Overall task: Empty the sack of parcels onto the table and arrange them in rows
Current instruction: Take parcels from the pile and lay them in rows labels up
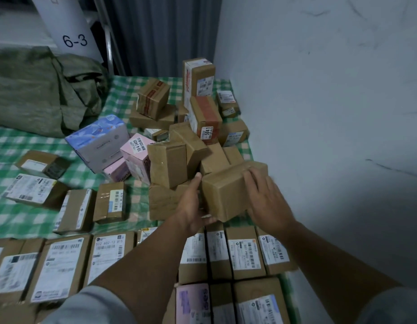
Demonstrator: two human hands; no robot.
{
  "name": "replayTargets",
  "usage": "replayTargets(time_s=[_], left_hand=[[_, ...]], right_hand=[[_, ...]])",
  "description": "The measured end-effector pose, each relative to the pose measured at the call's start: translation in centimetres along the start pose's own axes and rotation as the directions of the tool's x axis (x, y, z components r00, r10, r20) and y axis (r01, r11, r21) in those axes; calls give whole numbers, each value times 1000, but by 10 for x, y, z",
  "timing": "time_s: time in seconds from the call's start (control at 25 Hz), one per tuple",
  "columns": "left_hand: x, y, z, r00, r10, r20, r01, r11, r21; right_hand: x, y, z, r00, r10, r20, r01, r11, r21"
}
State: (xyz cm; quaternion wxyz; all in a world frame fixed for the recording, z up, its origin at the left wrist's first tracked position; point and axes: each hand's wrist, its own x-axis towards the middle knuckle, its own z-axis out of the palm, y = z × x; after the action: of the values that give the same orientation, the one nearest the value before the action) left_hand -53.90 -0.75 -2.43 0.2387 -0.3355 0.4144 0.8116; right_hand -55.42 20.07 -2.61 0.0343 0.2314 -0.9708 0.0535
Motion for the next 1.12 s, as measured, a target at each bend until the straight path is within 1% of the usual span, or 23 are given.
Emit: replayTargets(time_s=[0.08, 0.12, 0.16, 0.2, 0.24, 0.28, 0.32, 0.36, 0.4, 0.44, 0.52, 0.56, 0.6, 0.68, 0.72, 0.76, 0.8, 0.84, 0.92, 1.0, 1.04, 1.08, 1.12], left_hand=[[-8, 2, 1, 998, -12, 63, 14, 999, -32], [-10, 0, 1, 997, -3, 79, 6, 999, -32], [-14, 0, 3, 995, 15, 94, -13, 1000, -19], [-14, -4, 3, 996, 63, 66, -66, 997, 42], [-14, -7, 5, 992, 125, 27, -128, 983, 130], [-12, -12, 7, 977, 215, -6, -207, 948, 243], [-11, -15, 9, 947, 319, -32, -289, 893, 345], [-12, -17, 13, 902, 429, -46, -368, 821, 437], [-14, -19, 16, 854, 519, -19, -436, 736, 518], [-13, -21, 20, 801, 597, 48, -502, 625, 598], [-18, -28, 28, 737, 642, 213, -567, 415, 712], [-21, -29, 33, 732, 631, 257, -569, 359, 740], [-17, -30, 32, 752, 599, 274, -566, 375, 734], [-7, -28, 27, 818, 521, 242, -542, 562, 625], [-5, -26, 24, 852, 491, 181, -498, 656, 567], [-3, -24, 20, 892, 441, 96, -424, 746, 514], [-2, -23, 17, 936, 350, 37, -329, 830, 451], [-2, -23, 14, 966, 255, 30, -246, 887, 390], [-4, -25, 11, 989, 120, 82, -140, 939, 315], [-3, -23, 8, 987, 129, 96, -151, 950, 275], [-4, -20, 6, 982, 170, 80, -186, 943, 275], [-2, -15, 5, 976, 208, 57, -216, 934, 286], [-2, -8, 6, 971, 237, 37, -237, 920, 311]], right_hand=[[-5, -3, -1, 999, 46, 7, -46, 999, 5], [-7, -4, 0, 995, 98, 8, -99, 995, 35], [-8, -5, -1, 983, 180, 16, -181, 975, 129], [-8, -7, -1, 952, 301, 55, -304, 910, 282], [-7, -11, -6, 885, 444, 138, -450, 744, 494], [-4, -16, -11, 793, 545, 272, -561, 477, 677], [1, -22, -17, 706, 568, 424, -609, 180, 772], [6, -26, -20, 656, 534, 534, -623, -16, 782], [11, -29, -23, 634, 493, 596, -632, -115, 767], [15, -32, -23, 623, 466, 628, -645, -149, 750], [19, -36, -20, 608, 478, 633, -655, -149, 741], [19, -36, -16, 601, 504, 620, -654, -135, 744], [18, -34, -12, 592, 527, 610, -657, -123, 744], [14, -28, -10, 586, 546, 599, -656, -115, 746], [13, -25, -12, 588, 540, 602, -650, -126, 749], [11, -22, -13, 595, 525, 608, -643, -143, 753], [10, -20, -14, 602, 504, 620, -637, -165, 753], [10, -19, -14, 607, 478, 634, -635, -187, 749], [11, -18, -12, 608, 427, 669, -649, -217, 729], [12, -18, -12, 607, 428, 670, -652, -214, 728], [12, -17, -15, 610, 489, 623, -647, -147, 748], [12, -14, -18, 627, 578, 522, -653, 24, 757], [12, -9, -22, 671, 634, 383, -660, 278, 698]])
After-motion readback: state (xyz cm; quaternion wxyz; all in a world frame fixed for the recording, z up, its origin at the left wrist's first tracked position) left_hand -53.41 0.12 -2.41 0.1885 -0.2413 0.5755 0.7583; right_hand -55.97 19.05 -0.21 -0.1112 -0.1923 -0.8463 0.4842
